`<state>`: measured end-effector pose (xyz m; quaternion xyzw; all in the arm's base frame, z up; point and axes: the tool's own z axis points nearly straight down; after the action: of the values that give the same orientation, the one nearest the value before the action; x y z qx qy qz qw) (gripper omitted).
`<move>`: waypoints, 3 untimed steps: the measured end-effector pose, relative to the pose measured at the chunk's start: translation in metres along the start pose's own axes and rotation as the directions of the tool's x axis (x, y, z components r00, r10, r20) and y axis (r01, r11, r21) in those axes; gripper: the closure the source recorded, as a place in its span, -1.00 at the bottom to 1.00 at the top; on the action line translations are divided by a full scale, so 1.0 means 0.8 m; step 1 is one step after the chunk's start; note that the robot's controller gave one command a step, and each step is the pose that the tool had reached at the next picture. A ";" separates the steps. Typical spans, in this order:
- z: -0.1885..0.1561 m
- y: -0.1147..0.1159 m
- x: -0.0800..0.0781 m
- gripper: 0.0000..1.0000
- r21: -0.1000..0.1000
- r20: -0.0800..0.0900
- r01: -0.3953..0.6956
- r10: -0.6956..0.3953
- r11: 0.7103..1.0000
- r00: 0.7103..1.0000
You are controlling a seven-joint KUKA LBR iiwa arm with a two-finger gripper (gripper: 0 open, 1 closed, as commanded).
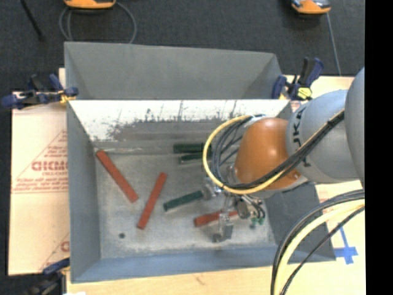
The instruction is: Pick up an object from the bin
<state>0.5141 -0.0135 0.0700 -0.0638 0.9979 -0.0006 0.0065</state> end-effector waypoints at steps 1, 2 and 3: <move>-0.001 -0.001 -0.002 -1.00 0.000 -0.006 -0.001 0.001 1.000 1.000; -0.002 -0.002 -0.004 -1.00 0.000 -0.006 -0.001 0.001 1.000 1.000; -0.003 -0.003 -0.006 -1.00 0.000 -0.004 -0.001 0.001 1.000 1.000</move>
Offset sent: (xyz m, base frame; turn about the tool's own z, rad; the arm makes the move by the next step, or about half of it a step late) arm 0.0000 0.0000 0.0000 0.0000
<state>0.5188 -0.0152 0.0724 -0.0631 0.9980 -0.0006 0.0046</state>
